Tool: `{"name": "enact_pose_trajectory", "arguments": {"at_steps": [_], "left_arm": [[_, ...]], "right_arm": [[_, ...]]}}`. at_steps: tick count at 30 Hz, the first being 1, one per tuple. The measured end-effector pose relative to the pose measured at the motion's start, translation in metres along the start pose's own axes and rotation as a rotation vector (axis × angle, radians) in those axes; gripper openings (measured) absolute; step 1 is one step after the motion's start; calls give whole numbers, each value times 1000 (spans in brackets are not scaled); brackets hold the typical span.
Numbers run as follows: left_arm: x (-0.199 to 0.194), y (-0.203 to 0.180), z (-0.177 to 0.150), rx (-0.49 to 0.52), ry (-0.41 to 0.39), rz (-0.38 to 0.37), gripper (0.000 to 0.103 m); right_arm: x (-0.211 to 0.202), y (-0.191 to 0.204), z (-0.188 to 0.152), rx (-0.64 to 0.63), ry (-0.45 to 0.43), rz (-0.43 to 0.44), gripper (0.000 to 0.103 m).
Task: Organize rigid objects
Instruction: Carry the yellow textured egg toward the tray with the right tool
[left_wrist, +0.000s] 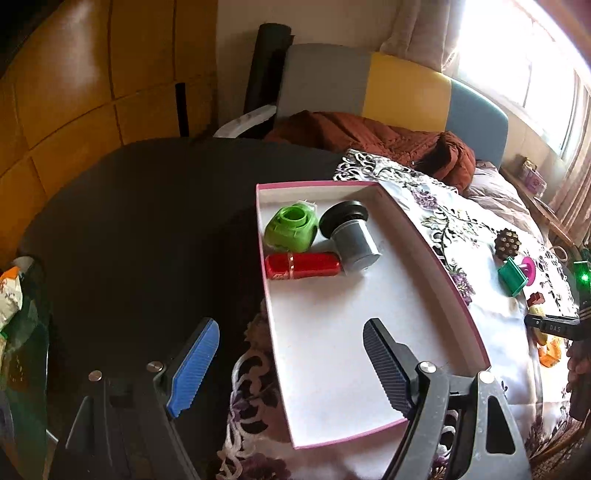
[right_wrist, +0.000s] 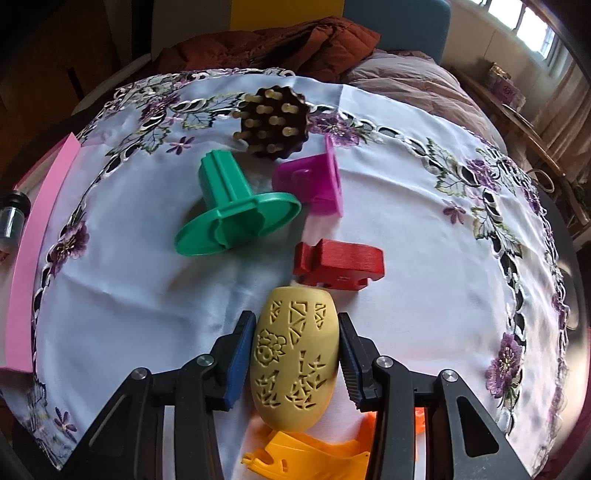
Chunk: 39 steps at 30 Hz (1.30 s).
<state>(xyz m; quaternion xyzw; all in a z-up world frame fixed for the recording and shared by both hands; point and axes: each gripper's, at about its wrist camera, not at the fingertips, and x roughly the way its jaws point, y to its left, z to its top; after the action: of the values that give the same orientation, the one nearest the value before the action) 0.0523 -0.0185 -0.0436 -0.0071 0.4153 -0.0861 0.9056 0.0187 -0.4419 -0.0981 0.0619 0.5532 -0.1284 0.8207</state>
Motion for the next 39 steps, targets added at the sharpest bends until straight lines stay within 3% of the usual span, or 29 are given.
{"name": "enact_pose_trajectory", "arguments": {"at_steps": [7,18,29,31,39], "left_arm": [[-1,10,-5,-25,9,-5,82],[1,27,-6,-103,21,-64,80],[-1,39,-8,-138,19,-82,80],[-1,42,-8,-152,14,-90,72],[1,46,-9,-153,27,-86,71]], "right_arm": [[-4,6,-1,-4,8,14,44],[-19,59,1,-105,-30,70,44],[-62,164,34,-199,-166,286,44],[-67,185,41,-221,-178,317,44],[-54,250,66,-280,-160,376,44]]}}
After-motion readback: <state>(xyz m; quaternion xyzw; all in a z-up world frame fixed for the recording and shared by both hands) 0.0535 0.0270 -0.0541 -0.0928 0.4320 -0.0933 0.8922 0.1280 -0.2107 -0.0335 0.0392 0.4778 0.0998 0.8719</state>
